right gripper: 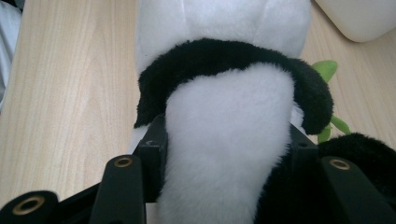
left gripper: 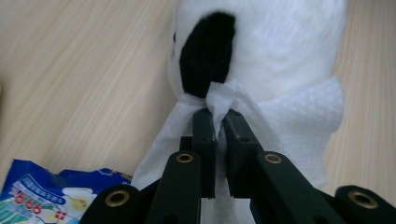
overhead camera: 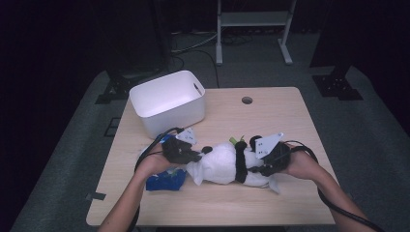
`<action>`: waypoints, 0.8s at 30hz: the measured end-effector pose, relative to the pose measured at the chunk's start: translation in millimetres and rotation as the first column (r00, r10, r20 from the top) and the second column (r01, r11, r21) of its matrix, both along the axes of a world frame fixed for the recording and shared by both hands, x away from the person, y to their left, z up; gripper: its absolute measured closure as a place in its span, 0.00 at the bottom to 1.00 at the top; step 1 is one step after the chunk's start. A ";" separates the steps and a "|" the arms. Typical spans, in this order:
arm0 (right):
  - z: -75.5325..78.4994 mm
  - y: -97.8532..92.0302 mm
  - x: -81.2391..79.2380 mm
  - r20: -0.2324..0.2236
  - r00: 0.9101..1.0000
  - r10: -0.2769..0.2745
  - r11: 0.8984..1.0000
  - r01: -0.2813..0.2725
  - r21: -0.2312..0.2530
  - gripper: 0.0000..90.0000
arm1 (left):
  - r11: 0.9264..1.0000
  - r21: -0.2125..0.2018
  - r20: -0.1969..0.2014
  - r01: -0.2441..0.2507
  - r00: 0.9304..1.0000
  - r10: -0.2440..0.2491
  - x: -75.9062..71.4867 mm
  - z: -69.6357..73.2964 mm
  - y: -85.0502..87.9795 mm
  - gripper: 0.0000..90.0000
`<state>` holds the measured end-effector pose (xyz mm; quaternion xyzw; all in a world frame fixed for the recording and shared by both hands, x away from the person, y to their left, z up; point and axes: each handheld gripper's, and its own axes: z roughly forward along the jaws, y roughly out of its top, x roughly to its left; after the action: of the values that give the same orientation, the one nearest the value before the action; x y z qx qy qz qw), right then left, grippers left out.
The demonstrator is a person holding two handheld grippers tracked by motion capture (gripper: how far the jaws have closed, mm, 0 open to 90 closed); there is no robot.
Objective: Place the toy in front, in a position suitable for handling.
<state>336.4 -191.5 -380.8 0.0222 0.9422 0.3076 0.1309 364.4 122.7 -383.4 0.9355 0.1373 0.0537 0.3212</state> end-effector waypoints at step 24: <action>-3.5 -21.4 -5.9 0.007 1.000 0.018 0.999 -0.018 0.035 0.50 | 0.997 0.062 -0.050 0.039 0.998 -0.036 -1.3 -24.2 -18.2 0.93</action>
<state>330.5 -213.0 -384.3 0.0150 0.9364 0.3252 0.1311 363.1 104.5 -407.6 0.9486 0.1257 0.0290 0.2890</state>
